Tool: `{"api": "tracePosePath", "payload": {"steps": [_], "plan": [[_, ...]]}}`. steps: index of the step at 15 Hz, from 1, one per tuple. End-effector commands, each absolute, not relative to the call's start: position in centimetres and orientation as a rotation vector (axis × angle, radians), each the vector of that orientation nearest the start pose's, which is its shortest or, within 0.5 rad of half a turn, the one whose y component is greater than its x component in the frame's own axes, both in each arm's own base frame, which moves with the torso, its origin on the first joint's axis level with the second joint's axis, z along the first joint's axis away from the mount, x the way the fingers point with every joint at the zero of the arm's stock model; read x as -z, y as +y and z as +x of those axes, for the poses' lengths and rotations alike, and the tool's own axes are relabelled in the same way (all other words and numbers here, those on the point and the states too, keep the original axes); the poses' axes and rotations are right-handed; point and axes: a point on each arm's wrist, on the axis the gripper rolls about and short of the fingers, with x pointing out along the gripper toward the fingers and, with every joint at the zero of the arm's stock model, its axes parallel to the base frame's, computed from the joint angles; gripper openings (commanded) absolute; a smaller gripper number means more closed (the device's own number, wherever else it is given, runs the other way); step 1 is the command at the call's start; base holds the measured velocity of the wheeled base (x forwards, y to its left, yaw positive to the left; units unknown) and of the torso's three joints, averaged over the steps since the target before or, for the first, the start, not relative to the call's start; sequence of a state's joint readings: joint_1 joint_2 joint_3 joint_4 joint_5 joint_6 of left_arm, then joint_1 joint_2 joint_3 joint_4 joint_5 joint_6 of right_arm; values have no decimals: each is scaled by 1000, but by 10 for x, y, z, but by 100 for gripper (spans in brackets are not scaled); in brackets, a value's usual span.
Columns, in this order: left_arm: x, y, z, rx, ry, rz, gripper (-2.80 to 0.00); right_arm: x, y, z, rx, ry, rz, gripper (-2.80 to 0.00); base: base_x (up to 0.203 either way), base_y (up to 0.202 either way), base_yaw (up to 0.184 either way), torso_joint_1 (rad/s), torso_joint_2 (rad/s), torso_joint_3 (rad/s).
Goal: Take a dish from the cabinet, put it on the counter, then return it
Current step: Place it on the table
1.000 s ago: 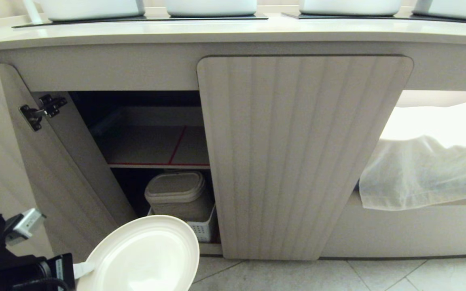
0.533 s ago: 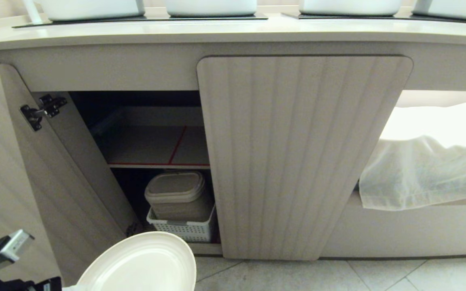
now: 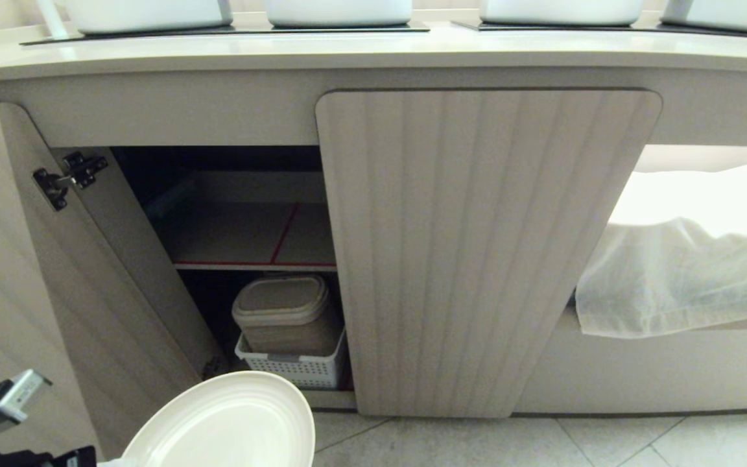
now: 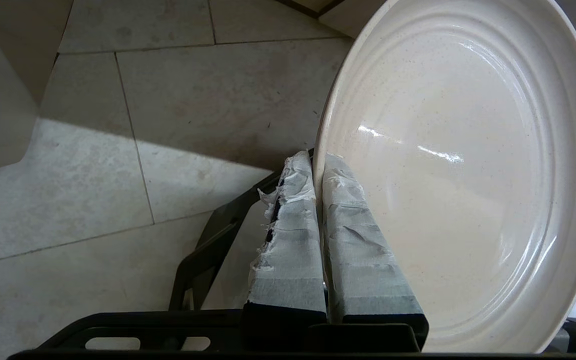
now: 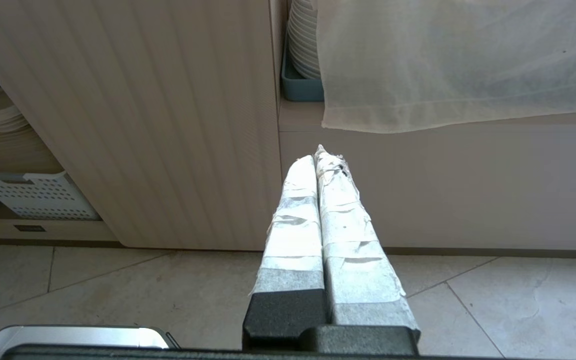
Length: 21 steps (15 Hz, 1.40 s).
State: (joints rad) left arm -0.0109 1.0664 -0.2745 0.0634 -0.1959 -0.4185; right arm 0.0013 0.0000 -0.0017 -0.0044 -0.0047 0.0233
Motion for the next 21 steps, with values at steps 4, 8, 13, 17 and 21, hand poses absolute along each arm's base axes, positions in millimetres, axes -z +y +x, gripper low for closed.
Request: {"api": "tracePosePath", "payload": {"steps": [4, 8, 13, 17, 21], "plan": [[-113, -6, 98, 16, 894, -471, -280, -77, 0, -23, 3, -8, 23, -280, 0, 0, 0, 0, 0, 0], [-112, -6, 97, 9, 895, -470, -280, -76, 0, -23, 3, -7, 23, -280, 0, 0, 0, 0, 0, 0], [-111, -6, 97, 11, 898, -473, -280, -76, 0, -23, 3, -6, 23, -280, 0, 0, 0, 0, 0, 0], [-111, -6, 97, 10, 900, -472, -280, -76, 0, -23, 3, -6, 23, -280, 0, 0, 0, 0, 0, 0], [-111, -6, 97, 9, 900, -473, -280, -76, 0, -23, 3, -7, 22, -280, 0, 0, 0, 17, -52, -37]]}}
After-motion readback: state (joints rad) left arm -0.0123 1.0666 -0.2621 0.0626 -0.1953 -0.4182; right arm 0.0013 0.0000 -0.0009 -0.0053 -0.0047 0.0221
